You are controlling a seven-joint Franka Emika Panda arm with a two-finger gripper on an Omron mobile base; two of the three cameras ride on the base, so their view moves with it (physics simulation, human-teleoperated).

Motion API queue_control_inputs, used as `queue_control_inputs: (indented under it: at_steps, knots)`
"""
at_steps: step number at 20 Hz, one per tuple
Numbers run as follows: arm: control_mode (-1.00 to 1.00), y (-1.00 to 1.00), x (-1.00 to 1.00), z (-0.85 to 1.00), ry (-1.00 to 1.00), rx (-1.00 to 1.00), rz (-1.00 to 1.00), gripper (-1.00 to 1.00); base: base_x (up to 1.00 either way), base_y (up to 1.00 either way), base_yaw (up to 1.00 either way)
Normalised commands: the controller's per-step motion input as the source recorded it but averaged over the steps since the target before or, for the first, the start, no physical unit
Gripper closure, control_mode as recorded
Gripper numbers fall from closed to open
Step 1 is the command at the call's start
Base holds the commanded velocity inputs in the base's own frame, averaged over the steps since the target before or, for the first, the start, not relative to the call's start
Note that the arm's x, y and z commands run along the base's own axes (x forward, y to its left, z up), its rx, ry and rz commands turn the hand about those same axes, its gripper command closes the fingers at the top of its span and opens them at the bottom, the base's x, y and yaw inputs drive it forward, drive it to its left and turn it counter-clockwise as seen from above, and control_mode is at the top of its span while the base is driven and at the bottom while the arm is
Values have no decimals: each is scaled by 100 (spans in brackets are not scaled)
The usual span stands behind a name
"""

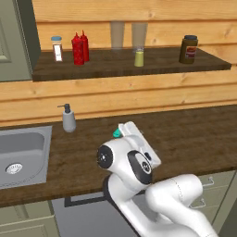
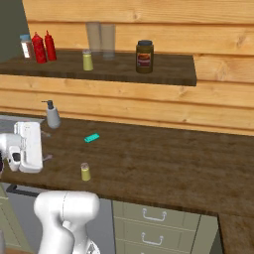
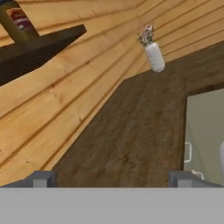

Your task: Put the shaker and condiment bottle from the counter next to their counterparts in the cabinet.

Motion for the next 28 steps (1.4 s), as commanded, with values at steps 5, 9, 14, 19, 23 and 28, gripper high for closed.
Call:
queue_control_inputs:
  at_steps: [5,9,14,19,23,28]
  knots:
    - [-100,-22,0,-66,0,0,-6,-100,0,0,0]
    - [-100,-33,4,-49,0,0,-10,-100,0,0,0]
    - [-100,-9,22,-48,3,0,-8,-100,0,0,0]
    - [-100,0,13,-45,1,-2,-6,-100,0,0,0]
    - [-100,0,4,-47,0,-4,-6,-100,0,0,0]
    - [-100,0,3,-56,0,-7,-8,-100,0,0,0]
